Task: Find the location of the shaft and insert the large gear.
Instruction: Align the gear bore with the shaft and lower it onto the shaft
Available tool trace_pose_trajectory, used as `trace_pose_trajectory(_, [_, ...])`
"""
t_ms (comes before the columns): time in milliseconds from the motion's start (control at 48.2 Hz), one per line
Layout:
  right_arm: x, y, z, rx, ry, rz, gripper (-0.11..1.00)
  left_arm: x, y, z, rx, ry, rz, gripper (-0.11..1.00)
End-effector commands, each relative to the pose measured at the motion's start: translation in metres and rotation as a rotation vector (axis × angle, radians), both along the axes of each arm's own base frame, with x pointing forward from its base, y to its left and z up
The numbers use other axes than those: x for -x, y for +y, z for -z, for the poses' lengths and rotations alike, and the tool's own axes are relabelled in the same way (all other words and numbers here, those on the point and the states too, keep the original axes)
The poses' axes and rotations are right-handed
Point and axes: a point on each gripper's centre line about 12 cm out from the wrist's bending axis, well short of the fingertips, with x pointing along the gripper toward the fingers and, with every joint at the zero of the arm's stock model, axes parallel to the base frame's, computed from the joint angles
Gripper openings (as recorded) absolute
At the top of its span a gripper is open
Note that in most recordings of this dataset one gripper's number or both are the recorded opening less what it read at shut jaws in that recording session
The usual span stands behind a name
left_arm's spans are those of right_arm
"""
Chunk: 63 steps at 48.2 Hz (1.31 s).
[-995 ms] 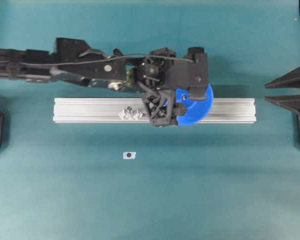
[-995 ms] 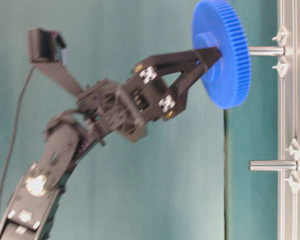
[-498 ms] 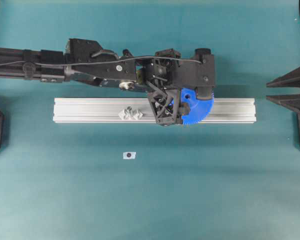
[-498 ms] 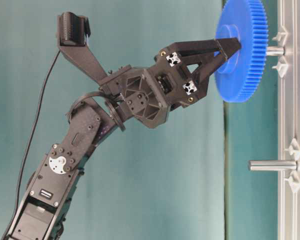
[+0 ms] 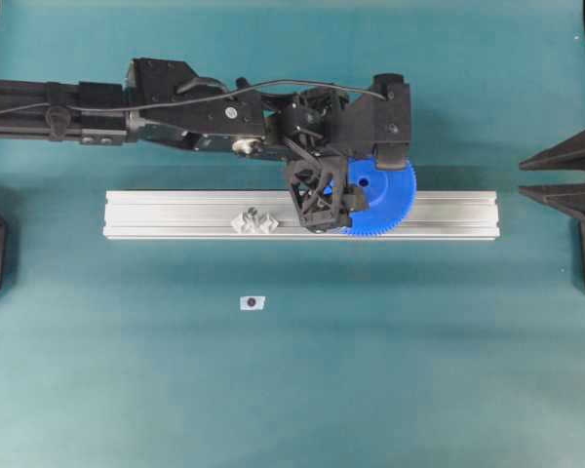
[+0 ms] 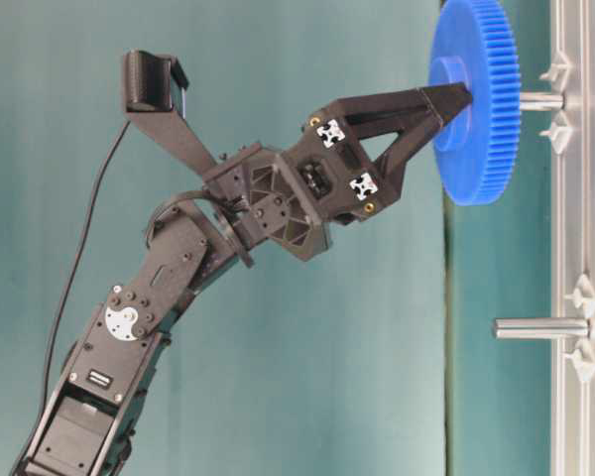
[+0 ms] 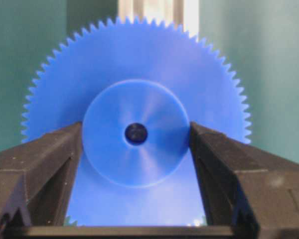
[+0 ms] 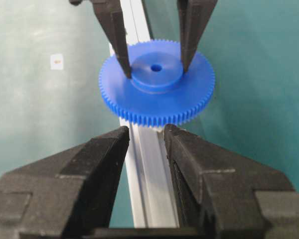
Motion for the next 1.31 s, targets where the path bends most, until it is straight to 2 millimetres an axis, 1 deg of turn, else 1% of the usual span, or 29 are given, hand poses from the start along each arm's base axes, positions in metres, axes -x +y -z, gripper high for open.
trace_pose_trajectory(0, [-0.001,-0.001,-0.004,-0.005,-0.013,0.007,0.46,-0.003,-0.006,-0.017,-0.005,-0.037,0.010,0.73])
trace_pose_trajectory(166, [-0.001,-0.001,-0.003,-0.005,-0.012,0.007,0.46,-0.005,-0.026,-0.017,-0.004,-0.037,0.050,0.73])
trace_pose_trajectory(311, [-0.001,-0.001,-0.002,-0.006,-0.010,0.006,0.46,-0.007,-0.036,-0.018,-0.002,-0.040,0.066,0.73])
trace_pose_trajectory(498, [-0.001,-0.001,-0.001,-0.006,-0.010,0.006,0.46,-0.009,-0.032,-0.025,-0.004,-0.057,0.061,0.73])
trace_pose_trajectory(767, [-0.002,-0.001,-0.002,-0.005,-0.015,0.006,0.46,-0.014,-0.016,-0.039,-0.017,-0.094,0.036,0.73])
trace_pose_trajectory(850, [-0.002,-0.001,-0.002,-0.006,-0.021,0.007,0.46,-0.017,-0.014,-0.043,-0.020,-0.104,0.034,0.73])
trace_pose_trajectory(1285, [-0.002,-0.001,-0.002,-0.004,-0.019,0.006,0.46,-0.012,-0.015,-0.027,0.005,-0.024,0.020,0.73])
